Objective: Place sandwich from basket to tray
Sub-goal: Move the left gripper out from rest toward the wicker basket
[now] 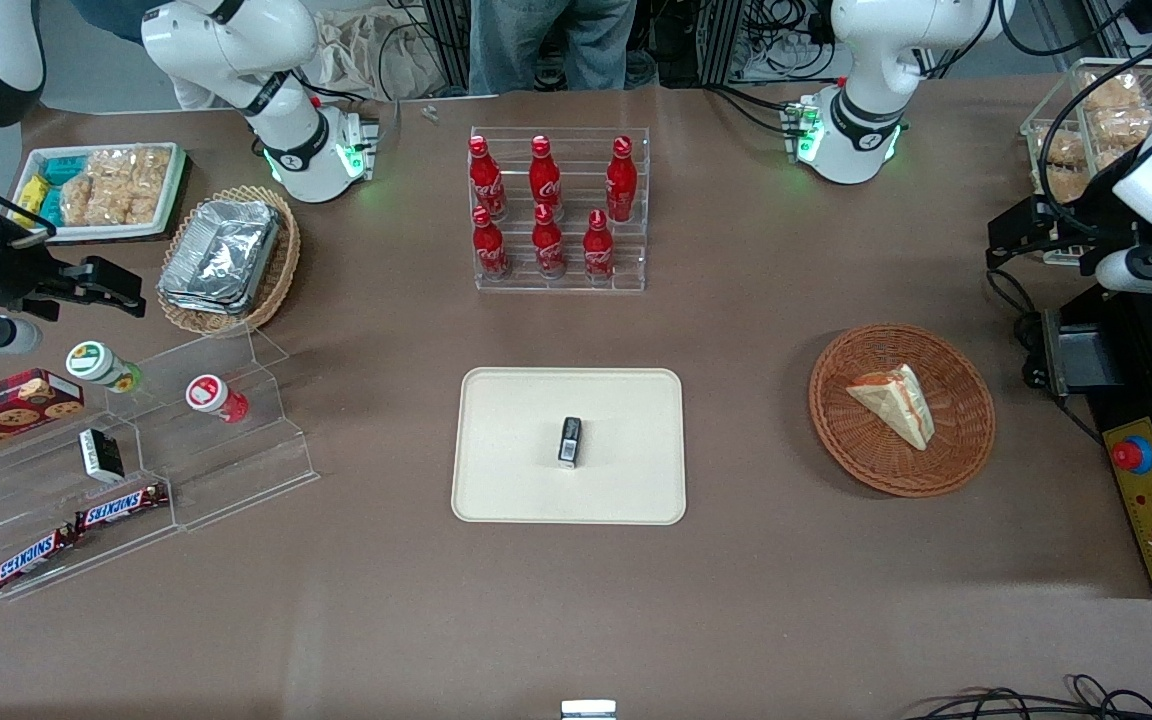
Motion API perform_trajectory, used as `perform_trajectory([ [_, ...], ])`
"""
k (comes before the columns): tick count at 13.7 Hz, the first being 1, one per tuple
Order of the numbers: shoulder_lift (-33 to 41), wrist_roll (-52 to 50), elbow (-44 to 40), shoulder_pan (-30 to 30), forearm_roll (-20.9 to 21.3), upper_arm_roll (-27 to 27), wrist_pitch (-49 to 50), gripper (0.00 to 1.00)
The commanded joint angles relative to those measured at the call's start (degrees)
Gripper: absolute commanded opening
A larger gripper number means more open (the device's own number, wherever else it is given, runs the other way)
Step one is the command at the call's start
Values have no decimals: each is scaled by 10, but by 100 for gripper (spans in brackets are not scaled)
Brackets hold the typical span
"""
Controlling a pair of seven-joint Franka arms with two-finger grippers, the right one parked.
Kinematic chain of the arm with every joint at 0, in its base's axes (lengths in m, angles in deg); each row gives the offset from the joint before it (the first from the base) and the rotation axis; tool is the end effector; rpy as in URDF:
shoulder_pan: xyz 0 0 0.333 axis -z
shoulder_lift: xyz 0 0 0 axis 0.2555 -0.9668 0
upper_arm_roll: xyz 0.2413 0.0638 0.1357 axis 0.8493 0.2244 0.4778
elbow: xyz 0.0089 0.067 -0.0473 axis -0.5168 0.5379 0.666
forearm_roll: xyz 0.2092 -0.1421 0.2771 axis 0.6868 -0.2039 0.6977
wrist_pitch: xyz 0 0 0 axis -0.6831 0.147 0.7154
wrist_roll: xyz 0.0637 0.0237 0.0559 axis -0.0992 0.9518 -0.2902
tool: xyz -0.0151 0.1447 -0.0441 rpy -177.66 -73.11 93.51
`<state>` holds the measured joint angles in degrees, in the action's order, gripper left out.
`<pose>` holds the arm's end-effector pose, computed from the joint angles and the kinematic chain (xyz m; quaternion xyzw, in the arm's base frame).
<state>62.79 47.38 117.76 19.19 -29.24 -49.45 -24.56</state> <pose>0.5221 -0.0539 0.5688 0.9985 -0.0391 -0.0028 0.0394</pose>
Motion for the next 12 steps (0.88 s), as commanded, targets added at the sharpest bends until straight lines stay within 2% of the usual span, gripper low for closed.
perform_trajectory([
  [1, 8, -21, 4, 8, 8, 2, 14, 100],
  [5, 5, -36, 5, 5, 8, 2, 15, 100],
  [9, 5, -99, 43, 4, 7, 4, 2, 100],
  [12, 9, -189, 86, 2, -2, 6, -39, 100],
])
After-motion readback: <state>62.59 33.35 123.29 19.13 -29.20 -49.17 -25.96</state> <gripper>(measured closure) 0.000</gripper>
